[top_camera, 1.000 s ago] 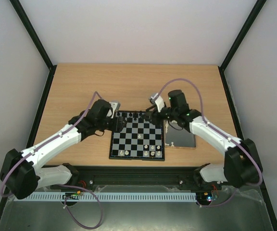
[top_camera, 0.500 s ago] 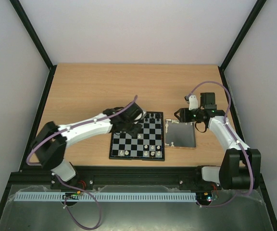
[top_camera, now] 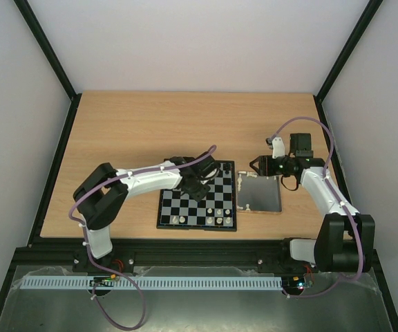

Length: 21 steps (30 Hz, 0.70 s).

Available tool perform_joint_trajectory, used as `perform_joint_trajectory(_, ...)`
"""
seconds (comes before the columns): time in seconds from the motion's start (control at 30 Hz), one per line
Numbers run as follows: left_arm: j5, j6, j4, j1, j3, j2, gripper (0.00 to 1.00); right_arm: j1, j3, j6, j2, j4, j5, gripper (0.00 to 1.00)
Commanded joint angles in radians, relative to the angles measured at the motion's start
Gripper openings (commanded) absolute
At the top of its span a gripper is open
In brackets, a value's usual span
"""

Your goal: Set up the chess pieces on the board

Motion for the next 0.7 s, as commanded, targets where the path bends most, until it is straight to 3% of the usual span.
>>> perform_joint_trajectory(0.0, 0.018, 0.006, -0.011, -0.01, 0.019, 0.038, 0.37, -0.004, -0.005, -0.019, 0.011, -0.05, -0.035, 0.53)
perform_joint_trajectory(0.67, 0.026, 0.005, -0.034, -0.06, 0.003, 0.0, 0.14, -0.004, -0.005, -0.029, 0.023, -0.057, -0.052, 0.53)
